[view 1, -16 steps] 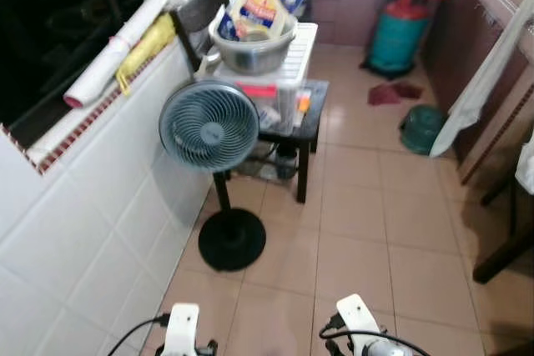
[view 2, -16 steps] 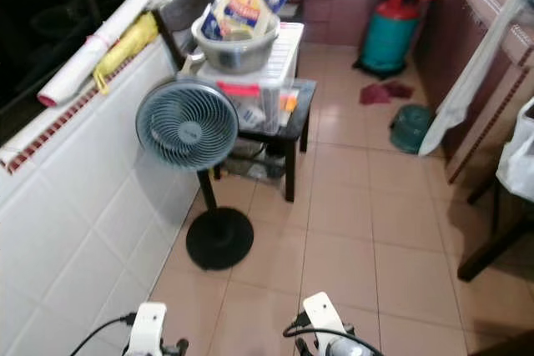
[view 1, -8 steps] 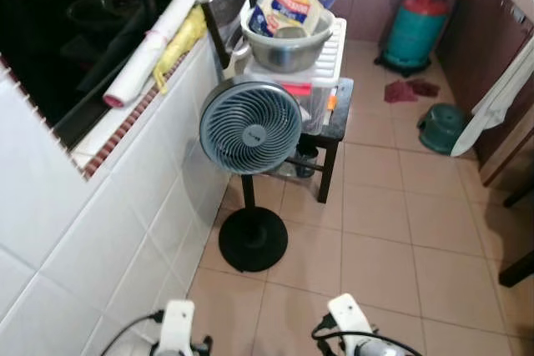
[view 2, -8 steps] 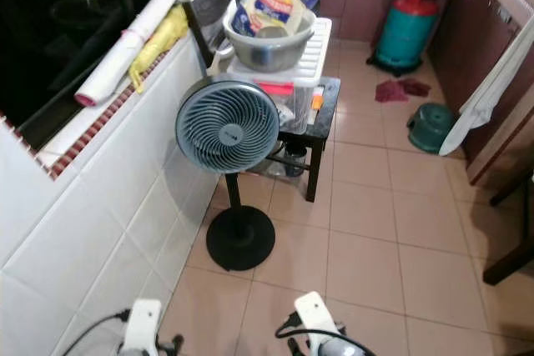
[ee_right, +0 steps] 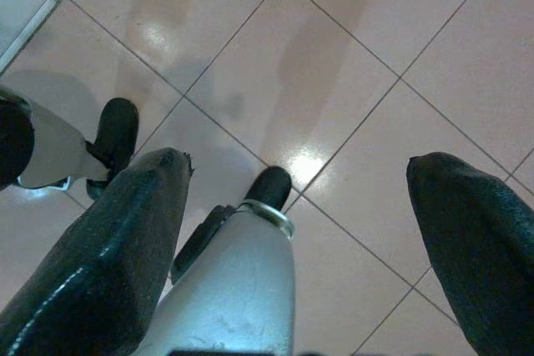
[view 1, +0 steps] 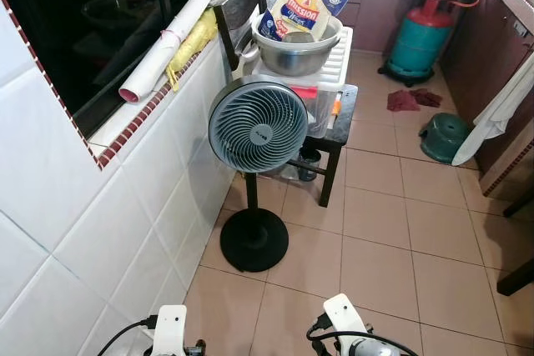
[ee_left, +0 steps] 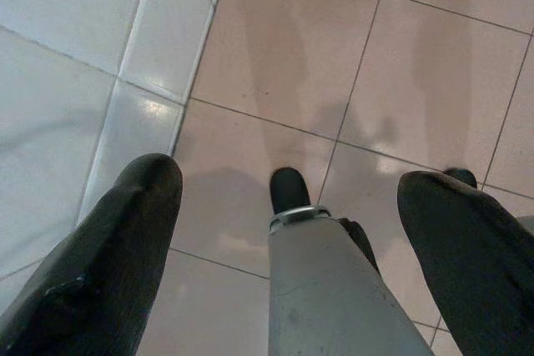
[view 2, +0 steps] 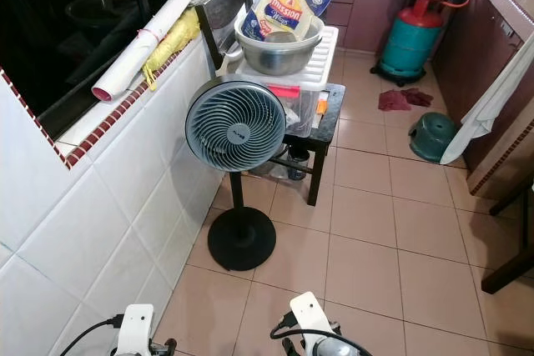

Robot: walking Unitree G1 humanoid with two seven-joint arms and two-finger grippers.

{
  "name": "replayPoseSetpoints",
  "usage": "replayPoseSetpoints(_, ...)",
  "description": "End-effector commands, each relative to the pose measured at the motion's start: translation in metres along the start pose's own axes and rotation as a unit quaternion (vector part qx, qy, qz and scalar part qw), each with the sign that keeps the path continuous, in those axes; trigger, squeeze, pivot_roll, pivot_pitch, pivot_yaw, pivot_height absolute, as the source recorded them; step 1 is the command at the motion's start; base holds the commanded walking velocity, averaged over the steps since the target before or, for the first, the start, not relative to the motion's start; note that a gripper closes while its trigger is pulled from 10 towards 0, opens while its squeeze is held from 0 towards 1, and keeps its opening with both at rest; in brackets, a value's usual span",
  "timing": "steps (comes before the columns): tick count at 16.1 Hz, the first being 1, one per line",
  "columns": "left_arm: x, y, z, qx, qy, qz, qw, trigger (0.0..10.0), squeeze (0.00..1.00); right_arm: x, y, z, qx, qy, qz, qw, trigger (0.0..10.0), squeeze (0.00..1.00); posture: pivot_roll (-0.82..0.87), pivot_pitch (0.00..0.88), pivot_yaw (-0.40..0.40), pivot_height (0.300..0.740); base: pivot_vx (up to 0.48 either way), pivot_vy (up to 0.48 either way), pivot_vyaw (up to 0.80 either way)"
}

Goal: Setting the table

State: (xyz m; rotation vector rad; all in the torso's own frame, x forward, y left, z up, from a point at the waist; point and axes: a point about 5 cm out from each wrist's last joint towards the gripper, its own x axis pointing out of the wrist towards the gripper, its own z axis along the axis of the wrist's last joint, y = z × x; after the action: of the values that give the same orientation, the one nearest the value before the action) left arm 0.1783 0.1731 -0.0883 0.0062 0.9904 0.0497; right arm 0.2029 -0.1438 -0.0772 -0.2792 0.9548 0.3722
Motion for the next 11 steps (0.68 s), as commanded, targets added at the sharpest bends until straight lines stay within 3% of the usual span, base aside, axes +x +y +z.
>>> replayPoseSetpoints(1,-0.0008,0.0036,-0.0051,-0.008,0.01,0.006,1.0,10.0,0.0,0.0004,-0.0002,0.0031,-0.004,-0.001,0.002,1.0,10.0,0.0,-0.07,0.063,-0.016,0.74,0.0,0.0,0.0)
replayPoseSetpoints(6,-0.0011,0.006,-0.0066,-0.007,0.013,0.009,1.0,10.0,0.0,0.0007,0.0013,0.0018,-0.008,0.005,0.003,1.0,10.0,0.0,-0.07,0.067,-0.011,0.74,0.0,0.0,-0.75)
replayPoseSetpoints(11,-0.0012,0.0063,-0.0072,0.009,0.017,0.004,1.0,10.0,0.0,0.0002,0.0005,-0.0011,0.003,0.007,-0.001,1.0,10.0,0.0,-0.08,0.067,0.001,0.74,0.0,0.0,0.0)
